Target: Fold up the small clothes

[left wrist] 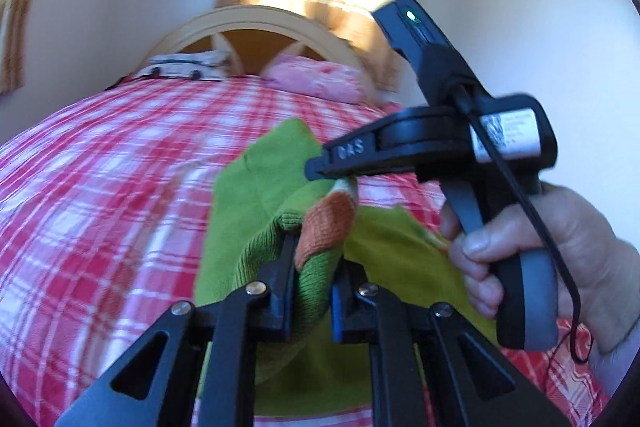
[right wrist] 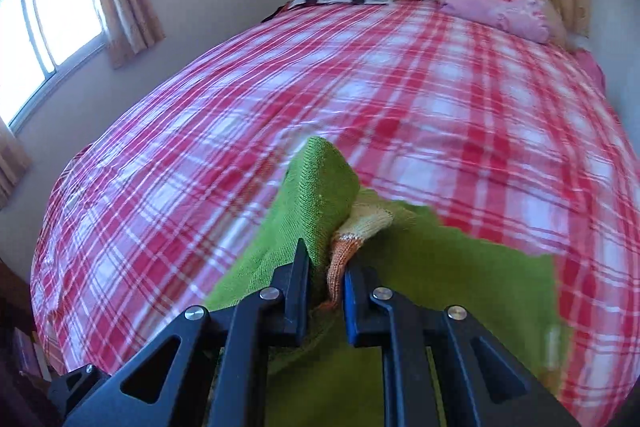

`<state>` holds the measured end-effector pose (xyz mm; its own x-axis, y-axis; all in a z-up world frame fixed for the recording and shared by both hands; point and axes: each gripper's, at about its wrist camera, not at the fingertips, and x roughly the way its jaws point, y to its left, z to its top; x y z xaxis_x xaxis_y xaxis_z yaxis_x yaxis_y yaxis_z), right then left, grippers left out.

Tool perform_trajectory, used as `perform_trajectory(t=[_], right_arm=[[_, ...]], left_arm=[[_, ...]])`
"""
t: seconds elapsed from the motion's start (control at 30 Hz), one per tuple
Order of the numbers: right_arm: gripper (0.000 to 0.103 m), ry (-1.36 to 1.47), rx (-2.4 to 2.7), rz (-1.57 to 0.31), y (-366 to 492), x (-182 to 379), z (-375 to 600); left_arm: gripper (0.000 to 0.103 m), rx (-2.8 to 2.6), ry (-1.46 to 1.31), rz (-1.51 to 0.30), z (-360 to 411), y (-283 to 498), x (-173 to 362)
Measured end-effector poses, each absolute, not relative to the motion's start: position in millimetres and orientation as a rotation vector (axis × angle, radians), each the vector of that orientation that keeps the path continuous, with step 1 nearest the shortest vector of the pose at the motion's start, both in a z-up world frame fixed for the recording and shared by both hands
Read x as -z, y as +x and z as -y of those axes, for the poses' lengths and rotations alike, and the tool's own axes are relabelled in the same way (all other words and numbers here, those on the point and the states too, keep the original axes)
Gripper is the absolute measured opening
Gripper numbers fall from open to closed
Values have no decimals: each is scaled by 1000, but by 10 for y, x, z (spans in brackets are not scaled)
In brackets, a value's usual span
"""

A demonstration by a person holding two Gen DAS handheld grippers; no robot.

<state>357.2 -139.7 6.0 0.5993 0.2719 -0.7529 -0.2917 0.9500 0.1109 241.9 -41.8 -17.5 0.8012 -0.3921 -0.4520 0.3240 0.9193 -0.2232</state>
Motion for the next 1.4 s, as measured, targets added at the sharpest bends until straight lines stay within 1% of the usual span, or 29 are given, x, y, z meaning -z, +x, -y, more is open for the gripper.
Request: perform_trajectory(t=[0.23,0.53,0.7,0.87,1.07,1.2,1.23,1.27,1.33,1.4], right_arm=[[13,-21,-264,-853,3338,-104,2191],[14,132,-170,-865,3097,296,3077],[14,240,-172,-882,3093,585,3342],[14,279,-172,-894,3106,795,3371],[19,390,-166,-860,2909,699,3539],[19,340,-111,-790,2504,445,3535],[19,317,-110,-781,2388,391,3502],[19,293,-106,-773,2289,346,3465],[19,238,-106,-755,2081,267,3356],[19,214,-137,-751,1931,221,3212]], left_arm=[[13,508,-60,-534,1084,2275,210],[13,602,67,-602,1860,2136,503],[13,594,112,-638,2037,2096,647],[13,600,106,-663,1992,2057,648],[21,648,81,-685,1771,1865,608],[25,660,68,-707,1476,1749,526],[31,657,65,-713,1421,1760,510],[35,652,57,-716,1354,1763,489],[45,606,25,-702,1187,1811,429],[49,558,0,-692,1062,1892,407]])
